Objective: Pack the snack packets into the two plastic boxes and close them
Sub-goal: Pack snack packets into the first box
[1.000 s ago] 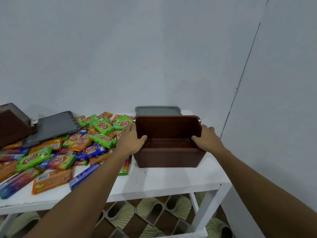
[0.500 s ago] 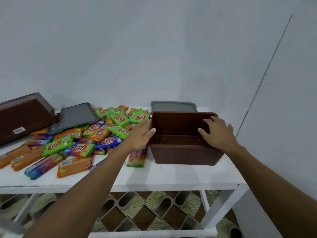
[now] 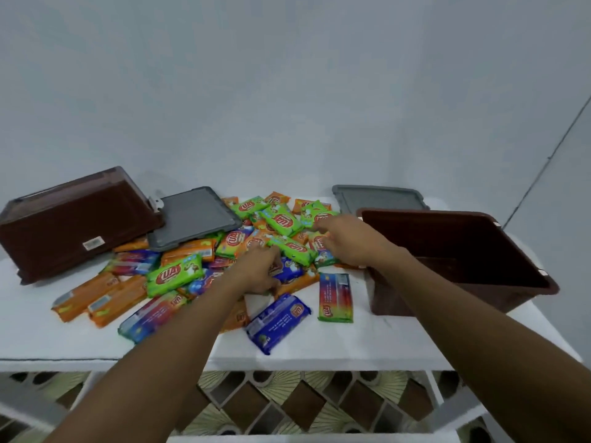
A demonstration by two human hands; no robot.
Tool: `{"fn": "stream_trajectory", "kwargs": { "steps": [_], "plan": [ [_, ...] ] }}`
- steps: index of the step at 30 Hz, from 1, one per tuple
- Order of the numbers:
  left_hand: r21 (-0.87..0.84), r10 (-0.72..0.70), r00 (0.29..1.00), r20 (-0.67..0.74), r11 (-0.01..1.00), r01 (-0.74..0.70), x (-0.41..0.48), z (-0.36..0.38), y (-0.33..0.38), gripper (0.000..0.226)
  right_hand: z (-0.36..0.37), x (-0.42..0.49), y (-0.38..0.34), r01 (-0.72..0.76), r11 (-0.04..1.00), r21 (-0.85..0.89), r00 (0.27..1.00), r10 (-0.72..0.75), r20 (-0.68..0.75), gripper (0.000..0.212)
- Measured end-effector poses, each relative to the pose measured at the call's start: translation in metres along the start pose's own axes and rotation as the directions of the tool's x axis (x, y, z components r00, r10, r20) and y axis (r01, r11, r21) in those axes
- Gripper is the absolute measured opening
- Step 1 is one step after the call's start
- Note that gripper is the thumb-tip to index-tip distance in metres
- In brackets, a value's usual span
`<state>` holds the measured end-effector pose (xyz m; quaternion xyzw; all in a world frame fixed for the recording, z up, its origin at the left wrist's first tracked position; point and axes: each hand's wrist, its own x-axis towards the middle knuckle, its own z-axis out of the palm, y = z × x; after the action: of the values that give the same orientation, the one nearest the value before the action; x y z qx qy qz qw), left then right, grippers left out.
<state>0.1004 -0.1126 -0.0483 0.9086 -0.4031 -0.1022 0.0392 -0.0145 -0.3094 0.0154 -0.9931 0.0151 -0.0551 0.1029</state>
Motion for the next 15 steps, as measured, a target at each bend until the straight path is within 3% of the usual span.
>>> {"fn": "stream_trajectory", "kwargs": {
  "steps": [4, 7, 9, 12, 15],
  "plan": [
    [-0.305, 0.042, 0.995, 0.09, 0.952, -0.013, -0.004, -0.007, -0.028, 0.081, 0.016, 0.036, -0.017, -0.077, 0.996, 0.037, 0.979, 0.068, 0.194, 0.038],
    [-0.373, 0.055, 0.997, 0.063, 0.927, -0.028, -0.005, -0.019, -0.047, 0.097, 0.03, 0.059, -0.027, -0.193, 0.976, 0.1, 0.951, 0.161, 0.265, 0.043],
    [-0.519, 0.021, 0.991, 0.132, 0.853, 0.052, -0.004, -0.03, -0.062, 0.101, 0.041, 0.071, -0.032, -0.275, 0.955, 0.11, 0.926, 0.232, 0.298, 0.052],
    [-0.639, 0.039, 0.98, 0.195, 0.763, 0.097, -0.001, -0.035, -0.084, 0.089, 0.061, 0.083, -0.038, -0.359, 0.931, 0.068, 0.892, 0.321, 0.318, 0.069],
    [-0.701, 0.06, 0.984, 0.168, 0.709, 0.076, 0.002, -0.033, -0.094, 0.058, 0.072, 0.087, -0.04, -0.441, 0.894, 0.081, 0.864, 0.398, 0.31, 0.083]
  ]
}}
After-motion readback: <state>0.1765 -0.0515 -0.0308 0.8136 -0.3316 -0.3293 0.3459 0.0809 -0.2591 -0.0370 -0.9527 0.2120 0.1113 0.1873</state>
